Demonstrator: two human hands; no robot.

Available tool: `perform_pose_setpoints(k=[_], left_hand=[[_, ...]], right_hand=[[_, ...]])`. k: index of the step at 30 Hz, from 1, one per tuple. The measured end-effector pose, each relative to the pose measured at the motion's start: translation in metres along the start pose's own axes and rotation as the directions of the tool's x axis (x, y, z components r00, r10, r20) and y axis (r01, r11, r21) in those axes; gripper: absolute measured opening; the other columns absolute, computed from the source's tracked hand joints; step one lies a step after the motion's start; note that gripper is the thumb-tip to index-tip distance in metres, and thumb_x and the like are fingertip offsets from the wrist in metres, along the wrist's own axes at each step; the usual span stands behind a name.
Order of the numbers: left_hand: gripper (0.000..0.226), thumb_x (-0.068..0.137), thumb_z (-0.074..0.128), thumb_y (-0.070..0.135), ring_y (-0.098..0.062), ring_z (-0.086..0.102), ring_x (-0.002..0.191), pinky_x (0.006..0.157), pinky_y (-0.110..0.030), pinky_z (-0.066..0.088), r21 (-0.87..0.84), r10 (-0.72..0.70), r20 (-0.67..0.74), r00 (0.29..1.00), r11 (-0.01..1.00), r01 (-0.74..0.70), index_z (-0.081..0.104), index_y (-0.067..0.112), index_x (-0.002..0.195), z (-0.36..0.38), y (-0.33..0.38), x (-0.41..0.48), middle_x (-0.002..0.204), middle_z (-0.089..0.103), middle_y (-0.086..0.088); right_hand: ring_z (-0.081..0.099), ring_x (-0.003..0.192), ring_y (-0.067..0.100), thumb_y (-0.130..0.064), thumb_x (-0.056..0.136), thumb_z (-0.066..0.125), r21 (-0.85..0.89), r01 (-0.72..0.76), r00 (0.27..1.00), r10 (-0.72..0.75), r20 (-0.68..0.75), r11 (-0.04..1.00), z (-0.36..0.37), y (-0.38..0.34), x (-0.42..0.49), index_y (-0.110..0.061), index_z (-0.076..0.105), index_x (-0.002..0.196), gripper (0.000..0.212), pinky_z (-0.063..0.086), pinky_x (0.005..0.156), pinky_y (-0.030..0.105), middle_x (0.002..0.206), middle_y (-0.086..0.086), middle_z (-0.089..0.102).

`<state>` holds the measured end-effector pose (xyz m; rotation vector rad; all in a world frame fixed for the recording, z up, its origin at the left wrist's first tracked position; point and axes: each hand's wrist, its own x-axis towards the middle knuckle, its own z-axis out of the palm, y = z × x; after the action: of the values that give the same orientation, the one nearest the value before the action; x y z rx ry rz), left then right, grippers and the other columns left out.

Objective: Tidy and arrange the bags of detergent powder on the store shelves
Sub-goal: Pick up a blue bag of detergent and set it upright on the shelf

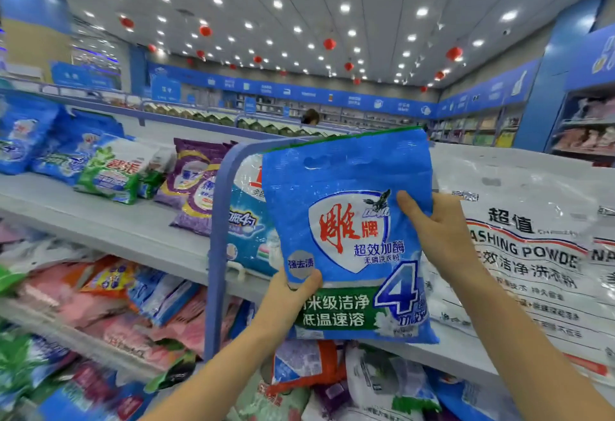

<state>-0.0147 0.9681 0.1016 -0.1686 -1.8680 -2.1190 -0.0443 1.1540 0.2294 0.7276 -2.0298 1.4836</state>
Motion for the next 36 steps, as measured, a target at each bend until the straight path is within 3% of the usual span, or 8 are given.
perform_pose_setpoints(k=[4, 8, 11, 15, 19, 24, 30, 36], left_hand=[[0.046, 0.069, 0.073, 0.049, -0.010, 0.069, 0.071, 0.063, -0.023, 0.053, 0.005, 0.070, -0.118, 0.991, 0.998, -0.070, 0.059, 0.014, 0.095, -0.060, 0.021, -0.016, 0.074, 0.073, 0.006], [0.051, 0.064, 0.072, 0.047, -0.010, 0.070, 0.075, 0.065, -0.025, 0.054, 0.019, 0.107, -0.223, 0.969, 0.994, -0.105, 0.056, 0.023, 0.106, -0.127, 0.043, -0.030, 0.081, 0.074, 0.008], [0.032, 0.075, 0.068, 0.041, -0.007, 0.069, 0.078, 0.064, -0.021, 0.053, 0.096, 0.151, -0.297, 0.943, 0.987, -0.128, 0.056, 0.029, 0.103, -0.188, 0.059, -0.043, 0.085, 0.073, 0.009], [0.038, 0.069, 0.061, 0.066, -0.008, 0.065, 0.099, 0.086, -0.032, 0.051, 0.239, 0.210, -0.323, 0.923, 0.962, -0.135, 0.055, 0.049, 0.103, -0.280, 0.080, -0.061, 0.103, 0.069, 0.017], [0.040, 0.075, 0.062, 0.060, -0.013, 0.069, 0.092, 0.086, -0.040, 0.053, 0.247, 0.178, -0.353, 0.918, 0.965, -0.092, 0.058, 0.037, 0.108, -0.370, 0.104, -0.078, 0.099, 0.072, 0.011], [0.068, 0.072, 0.057, 0.073, -0.027, 0.067, 0.097, 0.092, -0.054, 0.049, 0.260, 0.113, -0.434, 0.894, 0.965, 0.004, 0.064, 0.017, 0.111, -0.471, 0.131, -0.085, 0.104, 0.071, -0.006], [0.047, 0.085, 0.052, 0.048, -0.025, 0.071, 0.070, 0.064, -0.036, 0.060, 0.191, 0.026, -0.479, 0.878, 0.979, 0.075, 0.064, 0.005, 0.100, -0.559, 0.153, -0.065, 0.081, 0.074, -0.010], [0.076, 0.068, 0.058, 0.061, -0.035, 0.070, 0.081, 0.075, -0.048, 0.058, 0.167, 0.022, -0.538, 0.843, 0.983, 0.081, 0.061, -0.002, 0.110, -0.630, 0.156, -0.019, 0.099, 0.070, -0.024]], right_hand=[[0.054, 0.053, 0.006, -0.046, 0.074, 0.054, 0.015, 0.056, 0.998, -0.057, 0.032, 0.998, 0.045, -0.019, -0.004, 0.007, 0.061, 0.071, 0.053, 0.045, 0.052, 0.039, 0.064, 0.006, 0.069], [0.065, 0.061, 0.024, -0.052, 0.078, 0.053, 0.086, 0.081, 0.995, -0.086, 0.059, 0.993, 0.110, -0.042, -0.005, -0.007, 0.063, 0.069, 0.047, 0.050, 0.058, 0.050, 0.068, 0.017, 0.066], [0.062, 0.067, 0.045, -0.057, 0.079, 0.056, 0.153, 0.081, 0.993, -0.093, 0.072, 0.985, 0.169, -0.062, -0.008, 0.007, 0.059, 0.075, 0.064, 0.048, 0.058, 0.057, 0.076, 0.032, 0.062], [0.055, 0.060, 0.025, -0.048, 0.084, 0.060, 0.258, 0.024, 0.993, -0.052, 0.103, 0.966, 0.258, -0.089, -0.013, 0.002, 0.056, 0.068, 0.053, 0.047, 0.054, 0.053, 0.073, 0.035, 0.059], [0.052, 0.060, 0.021, -0.053, 0.077, 0.055, 0.359, -0.007, 0.988, -0.048, 0.144, 0.933, 0.353, -0.122, -0.016, 0.009, 0.055, 0.073, 0.063, 0.046, 0.054, 0.050, 0.066, 0.019, 0.055], [0.057, 0.048, 0.008, -0.020, 0.092, 0.054, 0.416, -0.056, 0.976, -0.039, 0.216, 0.907, 0.457, -0.154, -0.005, 0.005, 0.058, 0.070, 0.033, 0.047, 0.043, 0.029, 0.059, 0.005, 0.061], [0.064, 0.054, 0.003, -0.020, 0.093, 0.054, 0.481, -0.105, 0.958, -0.041, 0.285, 0.870, 0.556, -0.179, 0.028, -0.014, 0.063, 0.074, 0.022, 0.052, 0.051, 0.022, 0.058, -0.012, 0.067], [0.065, 0.055, 0.002, -0.023, 0.094, 0.053, 0.518, -0.190, 0.949, 0.020, 0.315, 0.834, 0.637, -0.177, 0.061, -0.014, 0.060, 0.075, 0.022, 0.054, 0.053, 0.021, 0.059, -0.012, 0.068]])
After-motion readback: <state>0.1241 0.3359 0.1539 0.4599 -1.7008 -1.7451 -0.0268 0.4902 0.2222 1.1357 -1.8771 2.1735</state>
